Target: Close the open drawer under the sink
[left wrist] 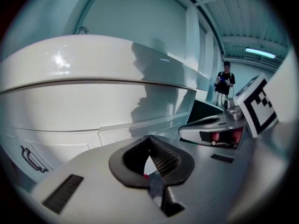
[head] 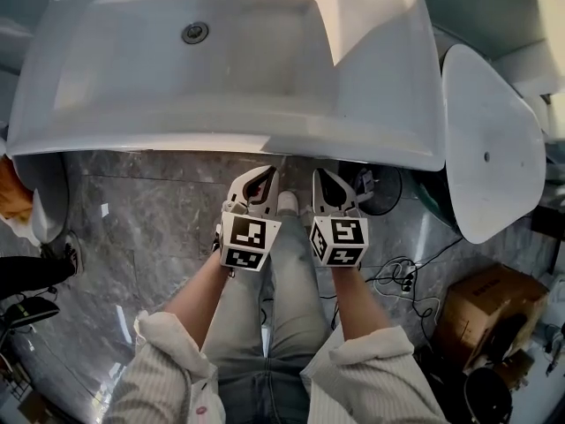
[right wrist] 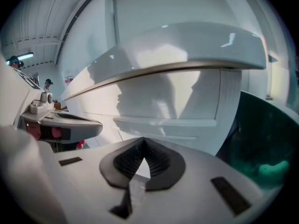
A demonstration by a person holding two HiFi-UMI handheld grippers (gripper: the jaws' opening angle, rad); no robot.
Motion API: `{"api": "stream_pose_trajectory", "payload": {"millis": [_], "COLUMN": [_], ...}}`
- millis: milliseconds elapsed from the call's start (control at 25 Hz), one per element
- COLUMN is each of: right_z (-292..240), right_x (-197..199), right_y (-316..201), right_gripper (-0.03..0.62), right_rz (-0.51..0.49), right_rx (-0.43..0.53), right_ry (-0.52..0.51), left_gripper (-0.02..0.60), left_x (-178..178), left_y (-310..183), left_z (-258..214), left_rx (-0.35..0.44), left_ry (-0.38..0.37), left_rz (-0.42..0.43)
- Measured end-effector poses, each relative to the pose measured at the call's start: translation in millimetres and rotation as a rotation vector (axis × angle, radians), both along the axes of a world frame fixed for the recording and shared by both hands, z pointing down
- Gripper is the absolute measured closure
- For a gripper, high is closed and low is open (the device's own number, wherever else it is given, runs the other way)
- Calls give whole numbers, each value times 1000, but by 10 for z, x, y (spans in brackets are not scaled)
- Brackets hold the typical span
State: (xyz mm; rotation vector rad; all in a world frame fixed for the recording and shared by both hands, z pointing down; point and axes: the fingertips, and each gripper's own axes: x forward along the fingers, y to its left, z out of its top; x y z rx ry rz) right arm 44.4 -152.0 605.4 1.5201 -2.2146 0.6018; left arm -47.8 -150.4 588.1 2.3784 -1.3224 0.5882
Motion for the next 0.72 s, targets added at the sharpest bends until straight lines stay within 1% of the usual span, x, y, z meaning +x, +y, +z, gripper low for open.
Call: {"api": "stream_pose_trajectory", "payload": {"millis": [160, 280, 440, 600, 720], "right_z": [-263, -548, -1003, -1489, -1789], "right_x": [-50, -85, -155, -203, -243], "right_y": [130, 151, 126, 79, 71], "right_gripper": [585, 585, 585, 585, 585], "right_rz": [-30, -61, -75, -74, -86], "right_rx": [23, 65, 136, 195, 209], "right_ry": [1, 6, -12, -55, -92], "left_gripper": [566, 566, 566, 566, 566], "left_x": [56, 57, -56, -116, -125], "left_y": [158, 201, 205, 212, 217], "left_z": [-271, -555, -1012, -1434, -1765], "left_rx": [2, 15, 71, 127, 172], "left_ry": [41, 87, 146, 152, 163], "left_rz": [14, 15, -20, -13, -11]}}
